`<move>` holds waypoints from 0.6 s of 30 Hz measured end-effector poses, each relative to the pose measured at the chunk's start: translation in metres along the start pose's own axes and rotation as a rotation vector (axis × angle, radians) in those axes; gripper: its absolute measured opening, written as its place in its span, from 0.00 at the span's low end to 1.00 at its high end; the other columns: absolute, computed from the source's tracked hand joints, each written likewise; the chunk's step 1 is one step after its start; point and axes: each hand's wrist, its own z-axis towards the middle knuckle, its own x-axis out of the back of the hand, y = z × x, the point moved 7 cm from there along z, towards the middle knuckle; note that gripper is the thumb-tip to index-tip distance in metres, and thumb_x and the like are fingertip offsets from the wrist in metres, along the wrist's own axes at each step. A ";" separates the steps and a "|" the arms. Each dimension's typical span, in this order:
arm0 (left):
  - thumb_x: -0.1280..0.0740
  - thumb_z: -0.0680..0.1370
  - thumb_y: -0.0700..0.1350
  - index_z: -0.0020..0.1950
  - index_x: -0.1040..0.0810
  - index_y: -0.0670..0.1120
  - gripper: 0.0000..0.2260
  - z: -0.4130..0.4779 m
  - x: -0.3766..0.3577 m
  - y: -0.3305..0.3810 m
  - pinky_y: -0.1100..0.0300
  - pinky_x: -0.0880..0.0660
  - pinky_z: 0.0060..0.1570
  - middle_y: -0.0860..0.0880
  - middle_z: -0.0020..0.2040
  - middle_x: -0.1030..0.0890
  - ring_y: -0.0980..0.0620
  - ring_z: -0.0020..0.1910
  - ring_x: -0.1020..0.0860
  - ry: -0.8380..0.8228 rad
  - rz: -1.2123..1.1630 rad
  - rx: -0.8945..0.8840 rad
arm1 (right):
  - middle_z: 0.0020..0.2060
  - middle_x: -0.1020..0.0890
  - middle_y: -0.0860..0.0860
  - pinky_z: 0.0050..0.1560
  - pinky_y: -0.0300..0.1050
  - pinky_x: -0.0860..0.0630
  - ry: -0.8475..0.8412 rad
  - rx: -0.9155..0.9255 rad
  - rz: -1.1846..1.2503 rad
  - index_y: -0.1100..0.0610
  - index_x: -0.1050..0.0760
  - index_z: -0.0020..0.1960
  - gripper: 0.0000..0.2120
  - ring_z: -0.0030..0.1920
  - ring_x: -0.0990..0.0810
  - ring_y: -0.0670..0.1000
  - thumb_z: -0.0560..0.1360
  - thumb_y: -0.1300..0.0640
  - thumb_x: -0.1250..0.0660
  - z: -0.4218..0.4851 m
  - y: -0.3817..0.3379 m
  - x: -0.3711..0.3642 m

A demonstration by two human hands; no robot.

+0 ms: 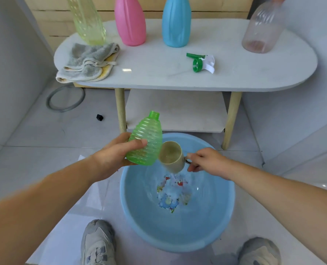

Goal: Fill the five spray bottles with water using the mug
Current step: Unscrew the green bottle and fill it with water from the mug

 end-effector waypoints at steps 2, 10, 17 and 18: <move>0.21 0.61 0.54 0.71 0.26 0.42 0.41 -0.009 0.001 0.019 0.53 0.18 0.54 0.39 0.66 0.18 0.45 0.59 0.15 -0.021 0.009 -0.035 | 0.39 0.13 0.54 0.61 0.52 0.21 0.031 0.030 0.061 0.64 0.22 0.46 0.19 0.49 0.14 0.56 0.81 0.48 0.37 -0.014 -0.024 0.015; 0.13 0.52 0.63 0.75 0.29 0.52 0.54 -0.056 -0.010 0.092 0.50 0.22 0.63 0.46 0.64 0.16 0.47 0.63 0.17 -0.135 0.305 -0.191 | 0.39 0.13 0.56 0.51 0.43 0.18 0.247 0.185 0.066 0.71 0.24 0.48 0.22 0.47 0.14 0.58 0.82 0.50 0.38 -0.110 -0.120 0.081; 0.19 0.61 0.54 0.70 0.27 0.52 0.38 -0.095 -0.037 0.113 0.53 0.20 0.62 0.49 0.61 0.15 0.51 0.61 0.16 -0.182 0.458 -0.336 | 0.33 0.15 0.53 0.60 0.55 0.21 0.389 0.309 0.164 0.56 0.26 0.31 0.21 0.43 0.13 0.57 0.81 0.50 0.36 -0.176 -0.165 0.101; 0.19 0.61 0.54 0.69 0.27 0.52 0.38 -0.096 -0.039 0.110 0.54 0.20 0.61 0.50 0.60 0.15 0.52 0.60 0.16 -0.170 0.465 -0.347 | 0.33 0.15 0.52 0.61 0.56 0.21 0.400 0.325 0.176 0.56 0.25 0.31 0.21 0.43 0.13 0.57 0.81 0.50 0.36 -0.180 -0.169 0.103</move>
